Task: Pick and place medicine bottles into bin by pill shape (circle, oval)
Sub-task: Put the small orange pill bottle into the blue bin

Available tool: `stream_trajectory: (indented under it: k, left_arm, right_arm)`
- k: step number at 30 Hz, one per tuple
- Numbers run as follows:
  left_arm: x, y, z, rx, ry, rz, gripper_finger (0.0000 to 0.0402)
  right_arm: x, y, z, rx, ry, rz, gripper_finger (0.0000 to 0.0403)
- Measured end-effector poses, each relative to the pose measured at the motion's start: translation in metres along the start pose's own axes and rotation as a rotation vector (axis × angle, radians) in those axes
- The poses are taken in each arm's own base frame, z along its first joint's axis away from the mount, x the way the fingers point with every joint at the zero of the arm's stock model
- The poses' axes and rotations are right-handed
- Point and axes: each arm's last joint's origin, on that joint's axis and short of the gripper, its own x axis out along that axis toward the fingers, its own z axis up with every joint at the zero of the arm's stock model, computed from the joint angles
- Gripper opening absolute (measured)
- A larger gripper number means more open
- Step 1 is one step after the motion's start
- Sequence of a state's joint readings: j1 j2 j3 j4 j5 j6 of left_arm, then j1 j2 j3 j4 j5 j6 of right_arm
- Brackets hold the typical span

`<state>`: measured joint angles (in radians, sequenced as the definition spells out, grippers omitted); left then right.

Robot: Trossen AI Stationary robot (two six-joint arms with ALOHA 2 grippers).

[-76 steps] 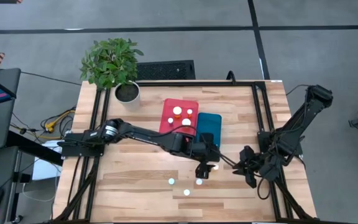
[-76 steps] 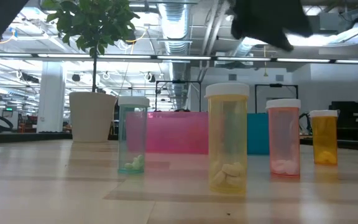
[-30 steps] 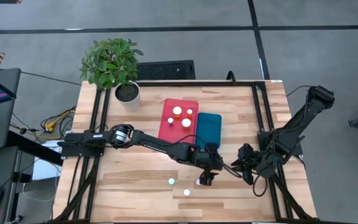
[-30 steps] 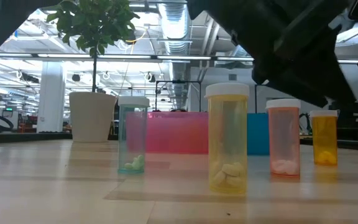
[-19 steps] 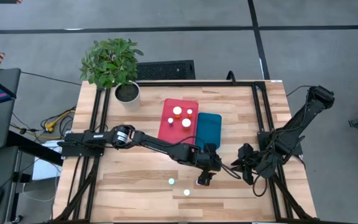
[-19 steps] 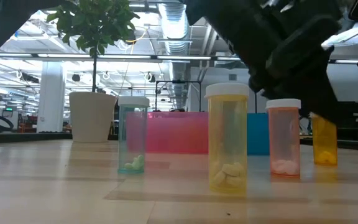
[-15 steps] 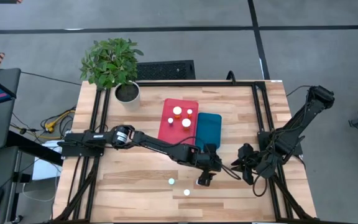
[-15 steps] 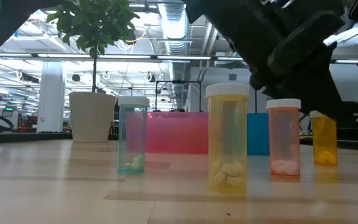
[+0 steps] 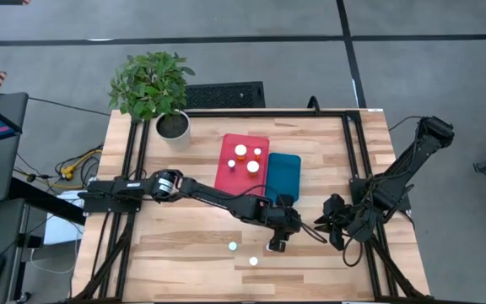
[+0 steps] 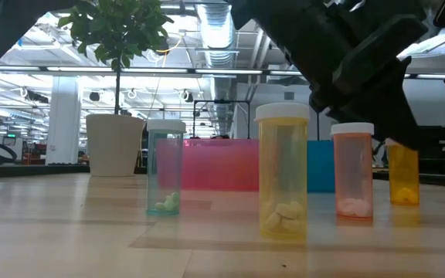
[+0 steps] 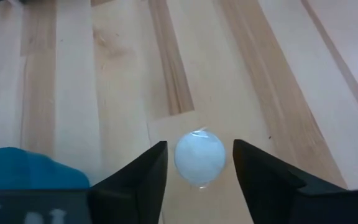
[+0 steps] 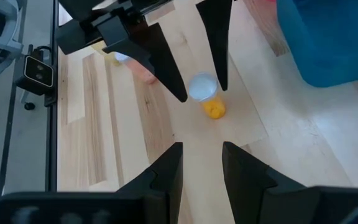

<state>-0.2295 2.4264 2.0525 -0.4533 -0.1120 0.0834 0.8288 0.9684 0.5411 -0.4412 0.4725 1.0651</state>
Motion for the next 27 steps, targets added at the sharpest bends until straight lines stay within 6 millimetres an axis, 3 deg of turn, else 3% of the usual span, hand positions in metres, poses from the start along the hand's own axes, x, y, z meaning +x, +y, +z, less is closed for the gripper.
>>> stream_trajectory:
  k: [19, 27]
  left_arm:
    - [-0.0003, 0.0, 0.0001, -0.03, 0.0, 0.0, 0.0114]
    - [-0.0015, 0.0006, 0.0007, -0.068, 0.0, 0.007, 0.0117]
  right_arm:
    - [0.0, 0.0, 0.0, -0.001, 0.0, 0.0, 0.012]
    - [0.0, 0.0, 0.0, -0.001, 0.0, 0.0, 0.012]
